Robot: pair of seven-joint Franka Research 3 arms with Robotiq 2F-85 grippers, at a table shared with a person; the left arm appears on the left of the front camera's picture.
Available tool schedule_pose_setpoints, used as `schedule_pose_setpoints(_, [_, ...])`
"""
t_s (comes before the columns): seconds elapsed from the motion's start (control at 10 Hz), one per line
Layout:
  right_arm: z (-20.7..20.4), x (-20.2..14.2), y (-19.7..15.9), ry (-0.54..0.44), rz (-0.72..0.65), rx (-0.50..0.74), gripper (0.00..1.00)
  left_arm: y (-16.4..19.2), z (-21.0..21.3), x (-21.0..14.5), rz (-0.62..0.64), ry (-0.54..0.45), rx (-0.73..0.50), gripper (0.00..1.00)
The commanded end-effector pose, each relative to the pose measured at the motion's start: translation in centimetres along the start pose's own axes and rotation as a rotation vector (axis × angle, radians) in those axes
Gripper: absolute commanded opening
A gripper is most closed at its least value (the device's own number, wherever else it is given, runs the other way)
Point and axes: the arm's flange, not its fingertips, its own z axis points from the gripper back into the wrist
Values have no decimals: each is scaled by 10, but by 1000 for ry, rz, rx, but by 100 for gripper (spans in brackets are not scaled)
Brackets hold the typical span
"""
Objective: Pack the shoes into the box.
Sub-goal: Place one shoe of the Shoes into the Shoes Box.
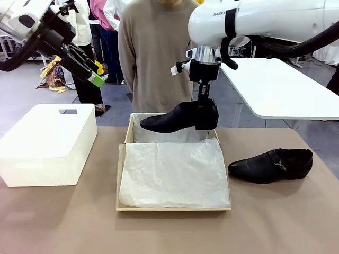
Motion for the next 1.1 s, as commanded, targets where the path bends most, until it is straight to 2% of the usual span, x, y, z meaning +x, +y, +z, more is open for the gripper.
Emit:
schedule_pose_setpoints(0.0, [-10,7,0,-2,-36,-51,0,-1,0,-3,-12,-25,-16,100])
schedule_pose_setpoints(0.5, [-49,13,-11,-22,16,-73,0,-1,0,-3,-12,-25,-16,100])
schedule_pose_setpoints(1.0, [-77,16,-26,-50,6,-68,0,-1,0,-3,-12,-25,-16,100])
